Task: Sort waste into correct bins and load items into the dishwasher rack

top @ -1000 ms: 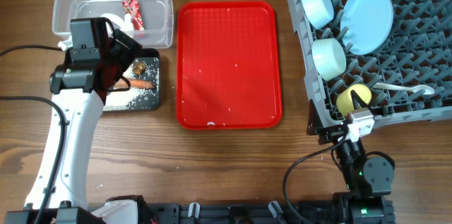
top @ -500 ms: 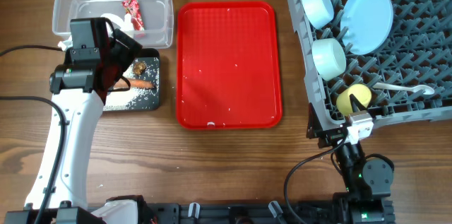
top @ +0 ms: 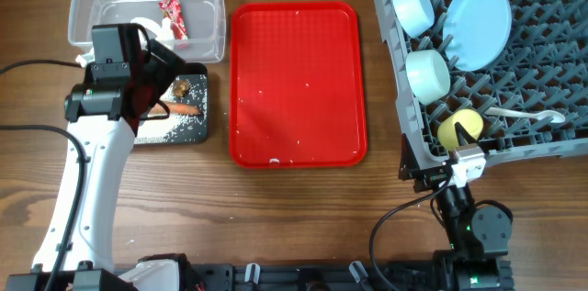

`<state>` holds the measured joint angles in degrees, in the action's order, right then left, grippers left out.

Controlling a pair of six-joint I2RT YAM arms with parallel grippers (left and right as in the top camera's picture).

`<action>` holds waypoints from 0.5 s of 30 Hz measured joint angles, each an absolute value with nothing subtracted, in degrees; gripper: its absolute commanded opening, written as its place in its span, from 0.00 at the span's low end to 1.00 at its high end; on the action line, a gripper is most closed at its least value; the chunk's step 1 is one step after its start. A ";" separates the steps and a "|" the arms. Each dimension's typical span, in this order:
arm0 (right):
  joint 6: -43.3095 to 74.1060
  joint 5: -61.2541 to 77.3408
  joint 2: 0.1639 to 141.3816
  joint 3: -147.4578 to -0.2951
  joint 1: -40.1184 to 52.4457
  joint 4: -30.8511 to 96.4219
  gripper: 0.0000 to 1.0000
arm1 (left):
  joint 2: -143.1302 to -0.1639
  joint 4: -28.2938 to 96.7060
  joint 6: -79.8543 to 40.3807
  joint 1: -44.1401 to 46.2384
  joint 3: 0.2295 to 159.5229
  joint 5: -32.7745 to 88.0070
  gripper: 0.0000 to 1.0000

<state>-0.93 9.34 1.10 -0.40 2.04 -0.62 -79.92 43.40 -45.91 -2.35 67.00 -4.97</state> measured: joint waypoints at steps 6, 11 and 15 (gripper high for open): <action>-0.91 9.34 1.10 -0.40 2.04 -0.62 1.00 | -79.37 40.71 -44.42 -2.35 66.54 -7.79 1.00; -0.82 9.34 1.10 -0.40 2.04 -0.62 1.00 | -68.99 19.03 -27.81 -1.85 55.51 -0.67 1.00; -0.69 9.34 1.10 -0.40 2.04 -0.60 1.00 | -55.81 8.14 -17.37 -1.50 41.98 4.45 1.00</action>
